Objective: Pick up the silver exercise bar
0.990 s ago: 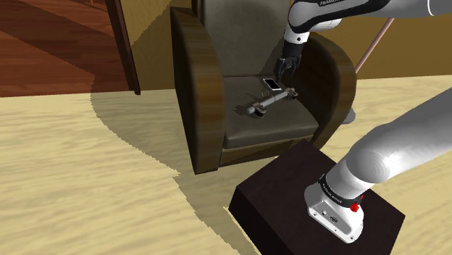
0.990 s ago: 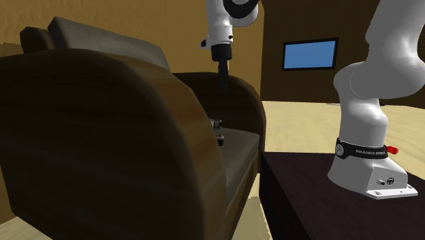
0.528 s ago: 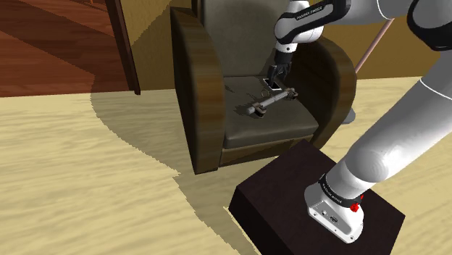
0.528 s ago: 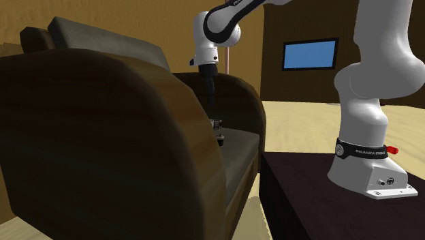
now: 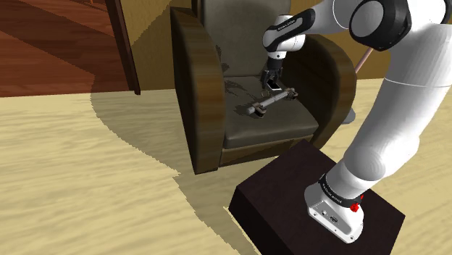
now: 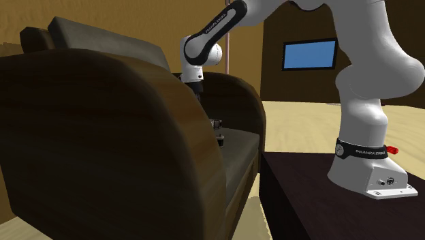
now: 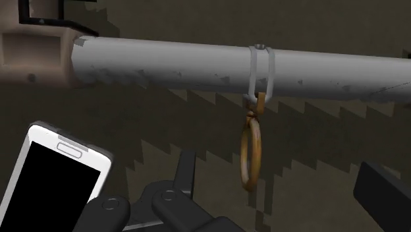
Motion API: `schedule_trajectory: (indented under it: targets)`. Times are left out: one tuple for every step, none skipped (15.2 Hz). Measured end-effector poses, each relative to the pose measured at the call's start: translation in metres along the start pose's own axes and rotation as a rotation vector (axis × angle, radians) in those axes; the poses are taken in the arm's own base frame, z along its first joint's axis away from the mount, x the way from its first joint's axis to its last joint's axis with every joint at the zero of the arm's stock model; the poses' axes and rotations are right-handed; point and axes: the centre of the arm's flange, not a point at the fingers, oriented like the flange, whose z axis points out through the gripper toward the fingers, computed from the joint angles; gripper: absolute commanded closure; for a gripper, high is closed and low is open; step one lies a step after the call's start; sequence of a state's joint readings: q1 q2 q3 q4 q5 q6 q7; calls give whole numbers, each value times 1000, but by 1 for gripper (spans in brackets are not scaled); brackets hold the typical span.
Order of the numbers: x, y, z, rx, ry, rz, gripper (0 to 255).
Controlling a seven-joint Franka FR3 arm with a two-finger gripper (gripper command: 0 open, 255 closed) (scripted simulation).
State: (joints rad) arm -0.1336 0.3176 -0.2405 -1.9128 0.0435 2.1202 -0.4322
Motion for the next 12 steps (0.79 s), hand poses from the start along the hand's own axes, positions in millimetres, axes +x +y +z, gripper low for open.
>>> schedule_trajectory:
  targets:
    - [4,3,6,1,-1,0,0]
    - [7,3,13,1,-1,-1,0]
    - [9,3,18,2,-1,-1,0]
    - [10,4,23,2,-1,-1,0]
    - [10,4,28,2,-1,-1,0]
    - [10,3,34,2,-1,-1,0]
    - [11,4,40,2,-1,-1,0]
    - [12,4,43,2,-1,-1,0]
    - [12,4,45,2,-1,-1,255]
    - [13,4,46,2,-1,-1,255]
    - [13,5,47,2,-1,-1,255]
    - [13,5,47,2,-1,-1,255]
